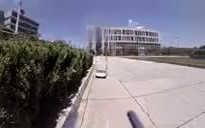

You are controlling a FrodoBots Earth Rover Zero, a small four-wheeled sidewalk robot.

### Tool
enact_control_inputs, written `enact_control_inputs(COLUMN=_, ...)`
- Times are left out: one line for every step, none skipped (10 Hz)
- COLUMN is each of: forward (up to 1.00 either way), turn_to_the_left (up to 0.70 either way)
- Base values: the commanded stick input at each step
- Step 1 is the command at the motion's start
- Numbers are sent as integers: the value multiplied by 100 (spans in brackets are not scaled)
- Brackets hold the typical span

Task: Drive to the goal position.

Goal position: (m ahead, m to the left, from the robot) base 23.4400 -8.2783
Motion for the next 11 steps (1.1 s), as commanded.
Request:
enact_control_inputs(forward=0, turn_to_the_left=-28)
enact_control_inputs(forward=0, turn_to_the_left=-28)
enact_control_inputs(forward=0, turn_to_the_left=-28)
enact_control_inputs(forward=0, turn_to_the_left=-28)
enact_control_inputs(forward=0, turn_to_the_left=-28)
enact_control_inputs(forward=0, turn_to_the_left=-28)
enact_control_inputs(forward=0, turn_to_the_left=-28)
enact_control_inputs(forward=0, turn_to_the_left=-25)
enact_control_inputs(forward=0, turn_to_the_left=0)
enact_control_inputs(forward=0, turn_to_the_left=0)
enact_control_inputs(forward=9, turn_to_the_left=0)
